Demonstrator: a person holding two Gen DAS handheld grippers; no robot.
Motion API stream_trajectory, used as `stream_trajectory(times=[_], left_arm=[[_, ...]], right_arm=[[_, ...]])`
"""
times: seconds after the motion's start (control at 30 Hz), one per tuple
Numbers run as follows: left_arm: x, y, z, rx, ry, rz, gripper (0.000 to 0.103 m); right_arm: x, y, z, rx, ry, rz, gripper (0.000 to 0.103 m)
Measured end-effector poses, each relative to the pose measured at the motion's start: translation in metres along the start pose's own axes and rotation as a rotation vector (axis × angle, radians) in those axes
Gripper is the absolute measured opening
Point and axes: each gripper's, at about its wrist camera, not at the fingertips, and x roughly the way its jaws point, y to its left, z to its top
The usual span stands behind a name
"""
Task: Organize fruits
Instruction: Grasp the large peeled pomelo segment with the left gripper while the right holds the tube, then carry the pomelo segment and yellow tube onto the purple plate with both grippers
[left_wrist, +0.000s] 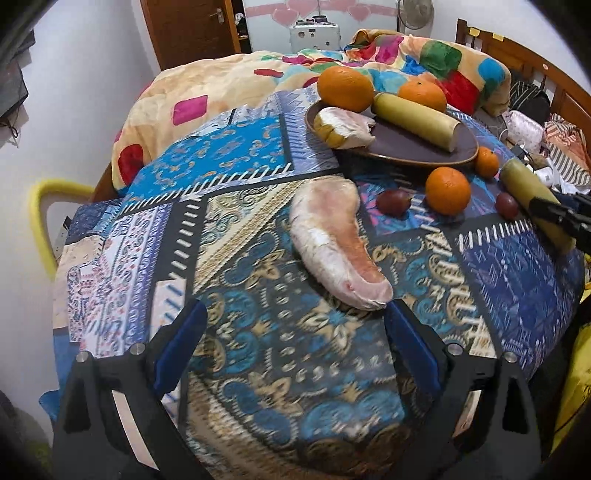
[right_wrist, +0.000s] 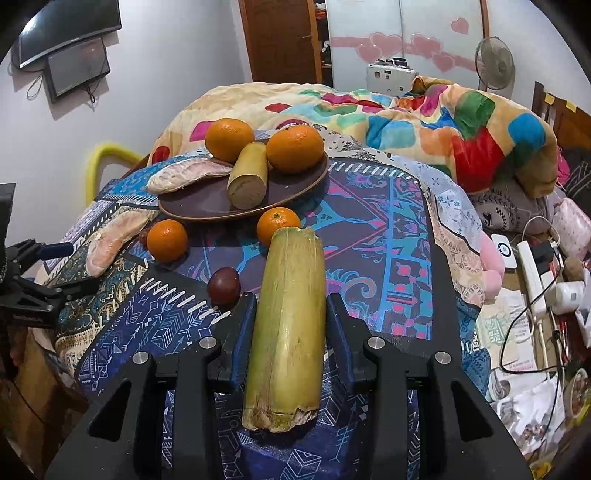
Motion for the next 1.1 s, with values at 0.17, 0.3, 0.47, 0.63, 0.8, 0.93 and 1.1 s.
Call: stream_trajectory(times=[0.17, 0.3, 0.47, 0.63, 0.8, 0.93, 1.1], left_arm=[[-0.011, 0.001, 0.005, -0.008, -0.027, 0.0, 0.099], [-0.008, -0.004, 0.018, 0.006, -0.047, -0.004, 0.099], [0.017, -0.007, 0.032, 0.016, -0.001, 0.004, 0.097], [0.027, -0.005, 0.039, 0.006, 0.001, -0.048, 0.08], [0.032, -0.001, 0.042, -0.016, -0.01, -0.107, 0.067], [0.031, -0.003, 0.046, 0.001, -0.012, -0.131, 0.046], [0.026, -0.01, 0.042, 0.041, -0.036, -0.104, 0.041]], right_arm=[[0.002, -0.002, 0.003, 0.002, 0.018, 0.012, 0.037], [0.004, -0.003, 0.005, -0.001, 0.026, 0.008, 0.038], [0.006, -0.003, 0.009, -0.011, 0.037, 0.013, 0.038], [0.011, -0.004, 0.011, -0.012, 0.056, 0.04, 0.038], [0.015, -0.003, 0.011, -0.004, 0.044, 0.038, 0.037], [0.014, -0.001, 0.011, -0.003, 0.027, 0.022, 0.036], [0.009, -0.001, 0.011, -0.006, 0.015, 0.018, 0.035]])
